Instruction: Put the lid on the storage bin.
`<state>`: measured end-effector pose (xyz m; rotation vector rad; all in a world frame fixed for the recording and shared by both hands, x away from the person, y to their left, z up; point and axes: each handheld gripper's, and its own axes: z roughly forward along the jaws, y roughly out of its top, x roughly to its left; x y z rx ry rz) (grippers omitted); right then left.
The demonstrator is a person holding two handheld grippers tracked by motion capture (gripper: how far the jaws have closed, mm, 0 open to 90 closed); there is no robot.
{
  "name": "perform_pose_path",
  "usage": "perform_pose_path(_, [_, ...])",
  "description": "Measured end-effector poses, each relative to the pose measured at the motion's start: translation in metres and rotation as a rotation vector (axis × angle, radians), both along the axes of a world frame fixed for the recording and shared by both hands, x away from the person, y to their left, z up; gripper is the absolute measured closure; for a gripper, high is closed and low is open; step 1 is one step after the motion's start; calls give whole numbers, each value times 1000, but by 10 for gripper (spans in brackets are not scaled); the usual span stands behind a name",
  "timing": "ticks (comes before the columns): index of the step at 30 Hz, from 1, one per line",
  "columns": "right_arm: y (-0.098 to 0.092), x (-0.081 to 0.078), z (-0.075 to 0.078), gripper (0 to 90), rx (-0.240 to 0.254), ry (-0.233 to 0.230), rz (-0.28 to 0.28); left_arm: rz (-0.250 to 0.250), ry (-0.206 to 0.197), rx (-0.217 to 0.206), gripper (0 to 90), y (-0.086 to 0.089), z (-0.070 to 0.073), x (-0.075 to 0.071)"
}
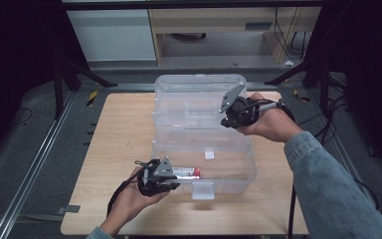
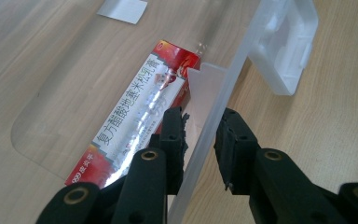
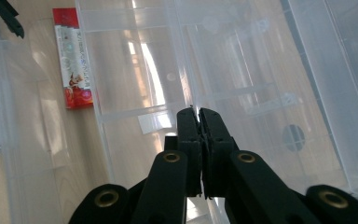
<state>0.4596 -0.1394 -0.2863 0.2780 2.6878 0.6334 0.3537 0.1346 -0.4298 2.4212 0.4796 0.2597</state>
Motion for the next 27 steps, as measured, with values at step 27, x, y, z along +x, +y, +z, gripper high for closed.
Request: perform_pose_path(27, [-9, -48, -10, 891, 23, 7, 59, -1, -11, -1, 723, -1, 0, -1])
